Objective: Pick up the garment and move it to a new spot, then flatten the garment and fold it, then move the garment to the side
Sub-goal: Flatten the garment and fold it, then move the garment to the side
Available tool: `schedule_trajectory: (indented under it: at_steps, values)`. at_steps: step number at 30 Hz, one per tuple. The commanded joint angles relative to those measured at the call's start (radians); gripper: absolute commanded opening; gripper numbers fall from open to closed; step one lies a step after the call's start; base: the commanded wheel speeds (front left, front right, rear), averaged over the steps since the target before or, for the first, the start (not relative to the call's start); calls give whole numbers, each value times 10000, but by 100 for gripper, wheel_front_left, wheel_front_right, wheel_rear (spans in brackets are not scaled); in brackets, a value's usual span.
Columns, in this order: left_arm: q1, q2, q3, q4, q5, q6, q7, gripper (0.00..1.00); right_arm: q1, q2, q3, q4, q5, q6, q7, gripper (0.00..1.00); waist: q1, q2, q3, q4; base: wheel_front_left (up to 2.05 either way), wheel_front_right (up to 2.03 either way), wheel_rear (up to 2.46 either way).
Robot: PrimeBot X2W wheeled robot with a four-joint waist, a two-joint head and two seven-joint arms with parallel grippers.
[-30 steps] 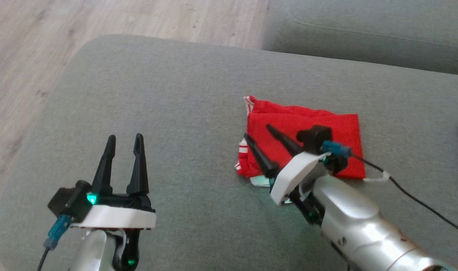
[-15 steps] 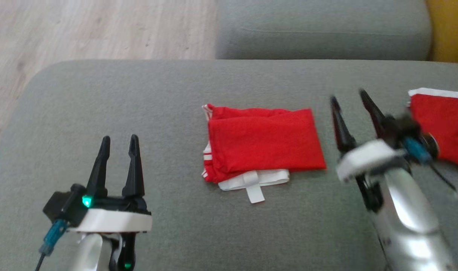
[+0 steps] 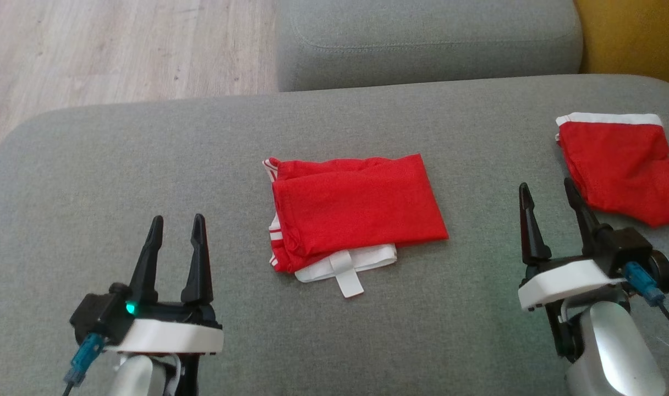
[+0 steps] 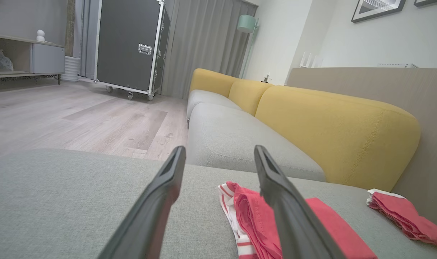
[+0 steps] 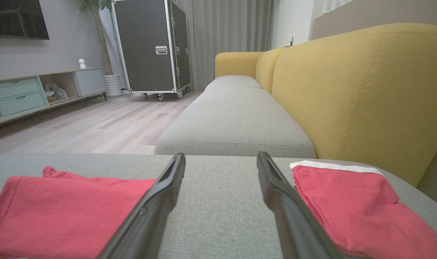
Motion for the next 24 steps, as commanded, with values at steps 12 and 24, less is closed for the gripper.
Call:
schedule_trajectory:
  at_steps: [12, 24]
  values:
    - [-658, -11, 59, -388, 59, 15, -92, 100, -565, 48, 430, 1, -36, -7, -108, 100, 1, 0, 584, 306, 0, 0, 0]
    - [-1350, -33, -563, -237, -156, 15, -92, 100, -2693, 48, 1317, 3559, 578, -7, 958, 100, 1, 0, 1482, 1339, 0, 0, 0]
